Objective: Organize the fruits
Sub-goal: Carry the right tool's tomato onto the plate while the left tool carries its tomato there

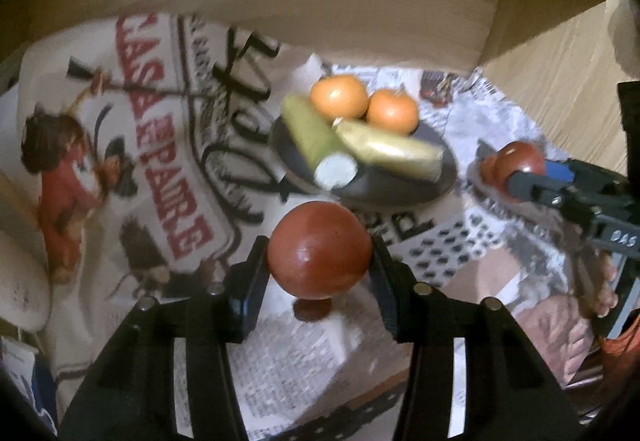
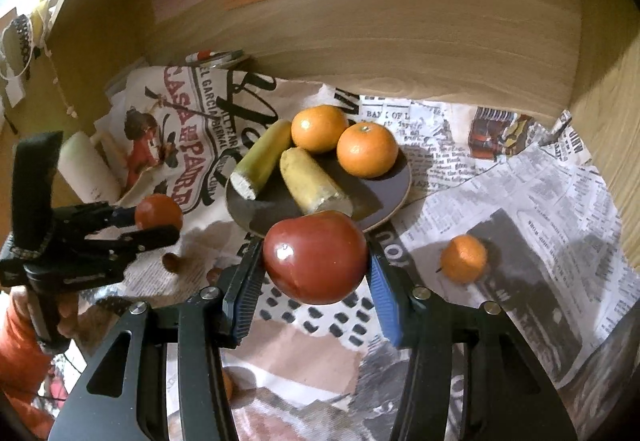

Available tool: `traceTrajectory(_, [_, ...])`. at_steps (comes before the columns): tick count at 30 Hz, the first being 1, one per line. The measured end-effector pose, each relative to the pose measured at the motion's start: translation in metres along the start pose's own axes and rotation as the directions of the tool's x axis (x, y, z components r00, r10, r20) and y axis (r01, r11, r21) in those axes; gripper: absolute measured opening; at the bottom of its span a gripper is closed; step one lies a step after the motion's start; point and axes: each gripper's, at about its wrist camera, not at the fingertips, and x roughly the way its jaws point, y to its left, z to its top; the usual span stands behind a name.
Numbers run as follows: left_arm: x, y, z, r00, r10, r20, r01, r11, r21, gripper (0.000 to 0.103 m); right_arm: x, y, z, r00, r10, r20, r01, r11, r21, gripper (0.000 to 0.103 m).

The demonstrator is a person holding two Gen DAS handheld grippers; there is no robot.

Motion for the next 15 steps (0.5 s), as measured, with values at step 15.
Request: traceTrajectory(15, [0.035, -0.039, 0.045, 0.997, -0.074, 0.001, 0.074, 0.996, 0.046, 0.048, 0.012, -0.025, 0.029, 0.999, -0.051, -0.005, 0.051, 0.999, -0.014, 0.047])
